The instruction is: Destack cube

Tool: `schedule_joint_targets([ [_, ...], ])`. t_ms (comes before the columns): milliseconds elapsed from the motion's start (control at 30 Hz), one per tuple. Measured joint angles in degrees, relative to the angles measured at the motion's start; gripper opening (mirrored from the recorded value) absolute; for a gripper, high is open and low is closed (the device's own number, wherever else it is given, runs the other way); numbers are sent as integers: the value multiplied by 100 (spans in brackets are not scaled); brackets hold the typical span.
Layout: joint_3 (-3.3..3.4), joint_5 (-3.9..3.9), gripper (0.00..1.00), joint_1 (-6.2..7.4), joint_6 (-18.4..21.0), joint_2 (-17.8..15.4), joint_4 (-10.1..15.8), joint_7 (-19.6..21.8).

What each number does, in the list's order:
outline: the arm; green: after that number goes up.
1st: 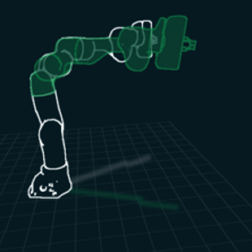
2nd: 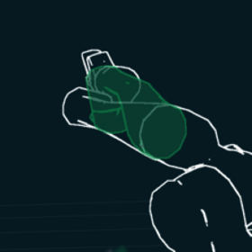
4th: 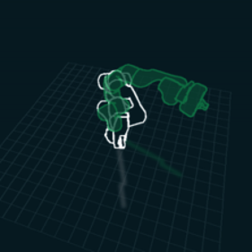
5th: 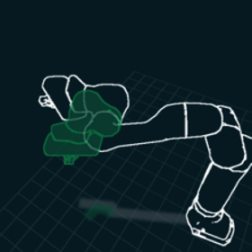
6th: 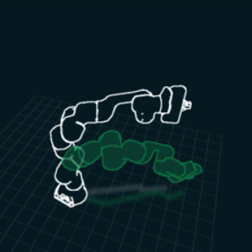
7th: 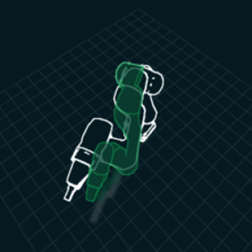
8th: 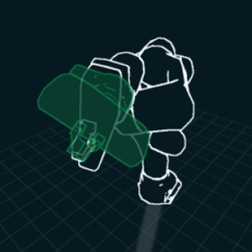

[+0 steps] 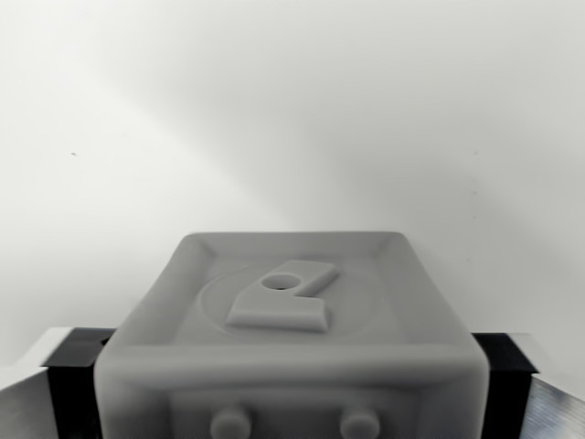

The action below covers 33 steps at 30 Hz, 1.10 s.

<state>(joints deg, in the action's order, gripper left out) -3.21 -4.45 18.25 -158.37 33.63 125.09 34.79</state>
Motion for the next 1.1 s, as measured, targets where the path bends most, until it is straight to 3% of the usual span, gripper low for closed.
schedule_joint_targets([
  [800,0,0,100,0,8,-10,2,0],
  [1100,-11,2,100,-10,136,-221,61,-3],
])
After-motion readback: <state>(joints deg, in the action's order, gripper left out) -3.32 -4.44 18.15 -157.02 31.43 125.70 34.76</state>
